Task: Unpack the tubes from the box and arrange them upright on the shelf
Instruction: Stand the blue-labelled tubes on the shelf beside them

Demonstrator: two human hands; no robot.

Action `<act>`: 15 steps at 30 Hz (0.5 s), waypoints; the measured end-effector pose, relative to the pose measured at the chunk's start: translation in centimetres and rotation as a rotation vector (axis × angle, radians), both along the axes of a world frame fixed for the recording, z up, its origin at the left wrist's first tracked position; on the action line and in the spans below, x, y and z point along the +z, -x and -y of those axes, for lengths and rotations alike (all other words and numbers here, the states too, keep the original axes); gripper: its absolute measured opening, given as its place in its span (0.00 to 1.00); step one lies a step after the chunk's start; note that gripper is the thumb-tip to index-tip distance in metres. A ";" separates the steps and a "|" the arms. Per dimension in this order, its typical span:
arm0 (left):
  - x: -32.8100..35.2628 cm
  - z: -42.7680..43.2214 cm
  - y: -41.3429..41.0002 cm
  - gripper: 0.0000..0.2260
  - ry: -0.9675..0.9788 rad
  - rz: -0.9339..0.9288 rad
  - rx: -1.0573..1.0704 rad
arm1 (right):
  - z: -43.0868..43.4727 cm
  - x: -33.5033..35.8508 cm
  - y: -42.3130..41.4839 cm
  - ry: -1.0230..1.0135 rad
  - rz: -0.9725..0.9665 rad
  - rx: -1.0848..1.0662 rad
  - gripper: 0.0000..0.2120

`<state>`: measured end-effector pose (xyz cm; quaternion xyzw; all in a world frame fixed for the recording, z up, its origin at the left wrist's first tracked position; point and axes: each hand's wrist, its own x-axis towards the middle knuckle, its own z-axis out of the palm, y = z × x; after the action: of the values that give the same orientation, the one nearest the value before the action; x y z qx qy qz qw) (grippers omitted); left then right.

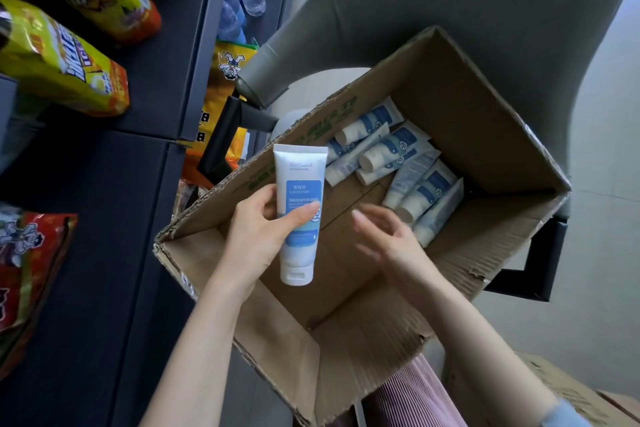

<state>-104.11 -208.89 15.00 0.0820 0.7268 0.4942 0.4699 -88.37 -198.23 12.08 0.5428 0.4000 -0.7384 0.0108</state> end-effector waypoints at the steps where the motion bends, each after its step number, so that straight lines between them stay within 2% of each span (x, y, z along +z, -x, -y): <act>1: 0.0 -0.1 0.1 0.10 0.002 0.012 0.015 | -1.1 -0.5 0.5 -0.056 0.051 -0.042 0.30; 6: -0.4 -0.1 -0.3 0.13 0.033 0.101 0.103 | -6.9 -3.9 4.4 -0.258 0.251 -0.174 0.33; 11: -0.6 0.4 -0.8 0.14 0.074 0.143 0.159 | -10.8 -7.5 8.1 -0.176 0.471 -0.181 0.47; 15: -0.3 0.5 -0.7 0.17 0.083 0.161 0.176 | -11.9 -9.8 9.0 -0.176 0.591 -0.203 0.46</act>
<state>-103.39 -209.41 14.68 -0.0418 0.7109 0.5080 0.4846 -97.33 -186.38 2.27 0.7697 0.3857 -0.5087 0.0059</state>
